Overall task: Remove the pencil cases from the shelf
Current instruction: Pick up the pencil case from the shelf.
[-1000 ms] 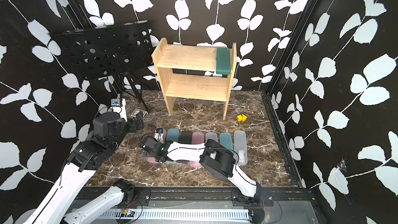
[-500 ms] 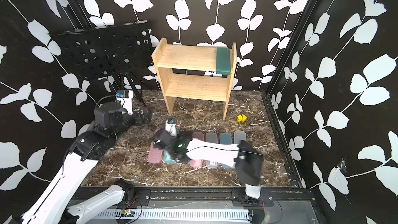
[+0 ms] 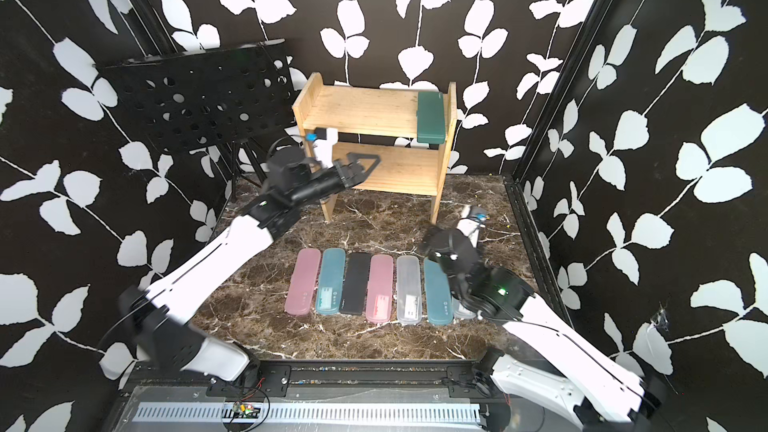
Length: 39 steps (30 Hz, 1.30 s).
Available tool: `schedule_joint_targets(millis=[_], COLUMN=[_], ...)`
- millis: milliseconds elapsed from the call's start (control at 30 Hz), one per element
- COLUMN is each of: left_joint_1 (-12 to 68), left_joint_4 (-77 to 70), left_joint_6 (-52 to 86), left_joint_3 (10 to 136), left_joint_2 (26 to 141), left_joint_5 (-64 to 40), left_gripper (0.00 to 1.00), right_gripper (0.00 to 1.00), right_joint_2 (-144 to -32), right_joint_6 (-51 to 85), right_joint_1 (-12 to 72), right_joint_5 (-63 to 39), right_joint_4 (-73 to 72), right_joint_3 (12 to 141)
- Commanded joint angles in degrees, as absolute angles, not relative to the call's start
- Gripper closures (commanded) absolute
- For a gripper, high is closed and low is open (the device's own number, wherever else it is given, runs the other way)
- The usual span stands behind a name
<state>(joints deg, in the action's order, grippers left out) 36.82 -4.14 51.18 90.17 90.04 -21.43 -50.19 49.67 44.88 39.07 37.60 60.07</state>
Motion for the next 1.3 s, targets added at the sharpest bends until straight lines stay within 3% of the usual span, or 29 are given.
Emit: schedule_joint_targets(millis=[0,267,567,1000,1267], left_joint_1=[38.5,39.7,42.0,42.4,42.4], left_joint_4=[-15.2,-11.9,-2.8,-0.6,2.1], left_joint_6=[58.9,62.0,61.7,62.9,64.8], left_joint_3=[97.8,115.4,126.4,127.7,135.1], left_joint_2=[94.3,107.9,114.9,117.1,122.0], left_joint_5=[-23.9,-23.7,-22.4,-22.1,-22.8], left_gripper=[0.01,0.01,0.04,0.07,0.21], right_gripper=[0.01,0.01,0.01,0.01,0.01], right_joint_2=[-49.1,-49.9,-51.7,-51.5,-52.6], right_joint_6=[47.2,44.1,41.9,42.3,41.9], right_joint_1=[40.2,32.5,26.5,24.6,24.2], right_joint_5=[35.7,26.4,18.5,15.7,13.5], right_joint_4=[42.1,41.1,39.9,38.8,38.9], right_joint_3=[59.0,59.9,60.6,59.7,59.9])
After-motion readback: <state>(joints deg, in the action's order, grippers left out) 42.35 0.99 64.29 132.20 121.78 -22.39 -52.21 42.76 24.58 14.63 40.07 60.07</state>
